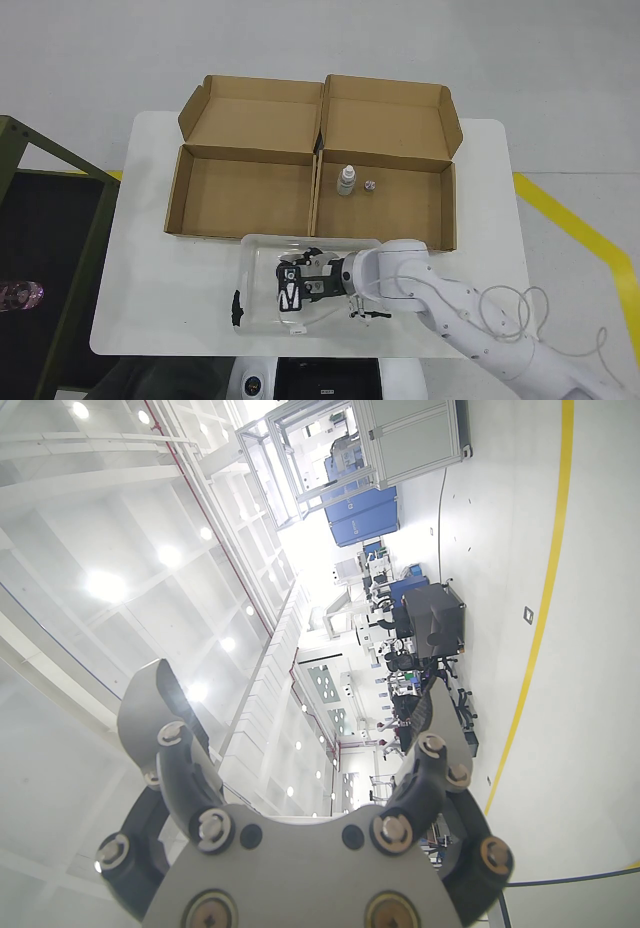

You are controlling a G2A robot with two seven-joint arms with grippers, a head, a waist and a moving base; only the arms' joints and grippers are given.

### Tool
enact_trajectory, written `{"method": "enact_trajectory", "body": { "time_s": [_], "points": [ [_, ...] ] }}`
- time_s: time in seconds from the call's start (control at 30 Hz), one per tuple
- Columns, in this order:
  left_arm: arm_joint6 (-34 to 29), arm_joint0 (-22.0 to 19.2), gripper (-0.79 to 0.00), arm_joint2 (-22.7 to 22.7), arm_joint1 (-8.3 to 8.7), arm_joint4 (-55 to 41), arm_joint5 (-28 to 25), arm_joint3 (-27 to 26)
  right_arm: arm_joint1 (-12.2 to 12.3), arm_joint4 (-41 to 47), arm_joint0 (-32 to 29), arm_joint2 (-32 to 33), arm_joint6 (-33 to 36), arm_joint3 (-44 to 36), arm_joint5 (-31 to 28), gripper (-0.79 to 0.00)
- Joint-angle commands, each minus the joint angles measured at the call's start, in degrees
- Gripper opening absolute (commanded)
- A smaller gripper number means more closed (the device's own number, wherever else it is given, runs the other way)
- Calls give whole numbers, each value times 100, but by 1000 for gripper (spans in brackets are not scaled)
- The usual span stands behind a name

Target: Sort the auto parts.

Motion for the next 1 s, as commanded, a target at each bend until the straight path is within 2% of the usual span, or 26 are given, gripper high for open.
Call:
{"method": "enact_trajectory", "body": {
  "time_s": [0.0, 0.97],
  "points": [
    [0, 0, 0, 0, 0, 0, 0, 0, -25, -9, 28, -39, -2, 78, 20, -394],
    [0, 0, 0, 0, 0, 0, 0, 0, -353, -92, 340, -345, -16, 836, 115, -388]
  ]
}}
